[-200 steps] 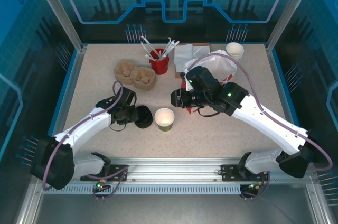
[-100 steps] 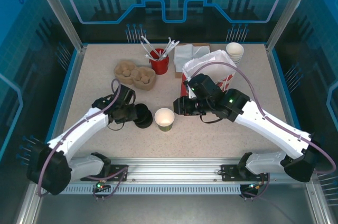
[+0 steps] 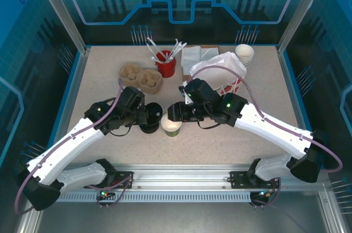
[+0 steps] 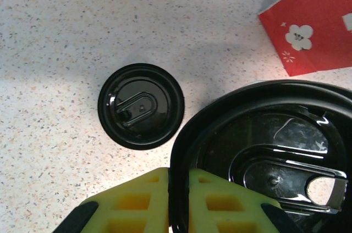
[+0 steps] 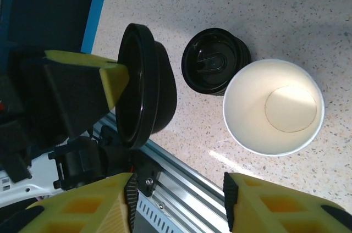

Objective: Pack the takeout coffee

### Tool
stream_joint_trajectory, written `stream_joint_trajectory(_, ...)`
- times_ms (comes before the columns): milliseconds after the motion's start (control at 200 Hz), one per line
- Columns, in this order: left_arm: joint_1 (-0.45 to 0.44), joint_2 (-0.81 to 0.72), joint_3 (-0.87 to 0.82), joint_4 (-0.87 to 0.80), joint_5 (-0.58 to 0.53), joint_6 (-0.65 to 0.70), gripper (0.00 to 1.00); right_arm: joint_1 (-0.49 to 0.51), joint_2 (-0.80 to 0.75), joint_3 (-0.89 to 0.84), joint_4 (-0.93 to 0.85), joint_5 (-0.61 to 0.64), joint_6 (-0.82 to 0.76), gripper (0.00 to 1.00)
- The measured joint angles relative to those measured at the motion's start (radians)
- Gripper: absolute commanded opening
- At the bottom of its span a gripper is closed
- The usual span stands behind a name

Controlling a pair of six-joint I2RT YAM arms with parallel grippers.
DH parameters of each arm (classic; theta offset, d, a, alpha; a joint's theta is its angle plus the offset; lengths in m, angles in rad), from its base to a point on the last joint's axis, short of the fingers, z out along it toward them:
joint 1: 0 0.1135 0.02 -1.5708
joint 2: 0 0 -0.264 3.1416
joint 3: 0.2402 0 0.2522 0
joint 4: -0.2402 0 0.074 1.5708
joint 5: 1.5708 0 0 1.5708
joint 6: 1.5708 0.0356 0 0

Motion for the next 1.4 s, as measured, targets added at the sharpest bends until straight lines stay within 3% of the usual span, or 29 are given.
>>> stream_joint_trajectory(565,-0.096,0.05,0.069,-0.009,-0.004,-0.034,0.14,0.0,0.059,0.025,0.035,-0.004,0.003,0.52)
stream_joint_trajectory(1201,-0.122,0.05,0.077,-0.007,-0.003,-0.053,0.13,-0.015,0.087,0.027,0.042,-0.018,-0.002,0.28)
stream_joint_trajectory(1401,-0.123,0.05,0.097,-0.006,-0.004,-0.053,0.14,-0.035,0.089,0.027,0.028,-0.017,-0.011,0.14)
